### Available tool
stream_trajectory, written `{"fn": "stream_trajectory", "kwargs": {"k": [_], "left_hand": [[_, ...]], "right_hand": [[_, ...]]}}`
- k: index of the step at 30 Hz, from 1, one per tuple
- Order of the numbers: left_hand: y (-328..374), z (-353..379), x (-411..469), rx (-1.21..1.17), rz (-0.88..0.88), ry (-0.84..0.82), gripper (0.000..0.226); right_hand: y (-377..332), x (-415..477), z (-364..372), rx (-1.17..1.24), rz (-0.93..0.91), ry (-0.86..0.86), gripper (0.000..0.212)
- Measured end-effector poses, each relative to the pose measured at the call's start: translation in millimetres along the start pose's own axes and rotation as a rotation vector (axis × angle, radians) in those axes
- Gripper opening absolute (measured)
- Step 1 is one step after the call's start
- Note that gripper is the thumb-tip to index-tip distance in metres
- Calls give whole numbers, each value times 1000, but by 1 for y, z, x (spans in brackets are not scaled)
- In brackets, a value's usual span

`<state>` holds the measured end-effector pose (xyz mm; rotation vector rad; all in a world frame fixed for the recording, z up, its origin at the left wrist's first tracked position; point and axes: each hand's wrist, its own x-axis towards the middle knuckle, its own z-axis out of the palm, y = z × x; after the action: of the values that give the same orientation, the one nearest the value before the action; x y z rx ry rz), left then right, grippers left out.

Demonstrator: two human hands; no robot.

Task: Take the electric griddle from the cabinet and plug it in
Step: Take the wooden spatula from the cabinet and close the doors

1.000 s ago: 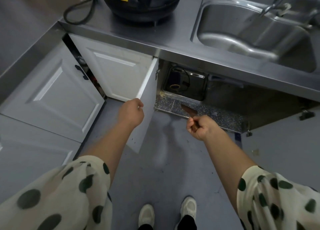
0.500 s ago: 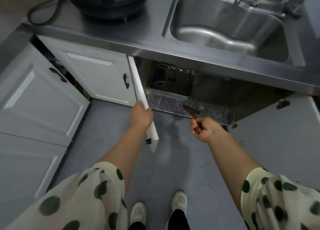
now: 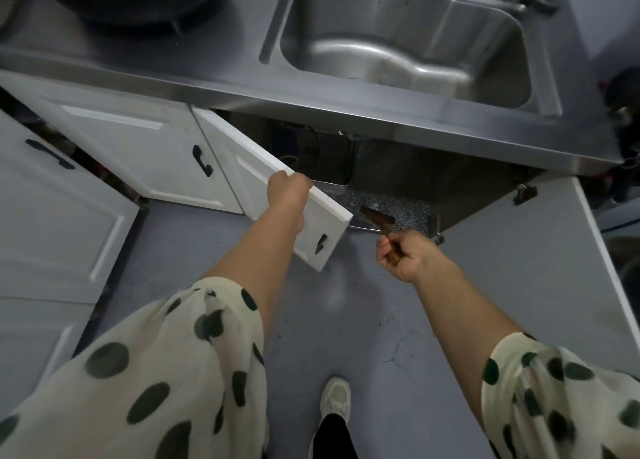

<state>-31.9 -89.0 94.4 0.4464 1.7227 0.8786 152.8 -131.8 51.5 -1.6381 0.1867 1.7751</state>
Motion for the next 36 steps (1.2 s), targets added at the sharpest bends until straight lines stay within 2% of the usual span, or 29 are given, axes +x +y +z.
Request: {"fn": "stream_trajectory", "kwargs": {"k": [8,21,26,36], "left_hand": [[11,31,14,-84,-36,26,45],[40,68,39,-226,-1,1,43],[48,78,49,-291,8,11,64],[53,89,52,-392,33,11,68]], "right_hand": [[-24,9,-15,-8,16,4,29],[-59,35,-24,-49,27,16,23],[-70,40,-20,-35,26,16,23],[-83,46,-17,-37,9,15,24]]}}
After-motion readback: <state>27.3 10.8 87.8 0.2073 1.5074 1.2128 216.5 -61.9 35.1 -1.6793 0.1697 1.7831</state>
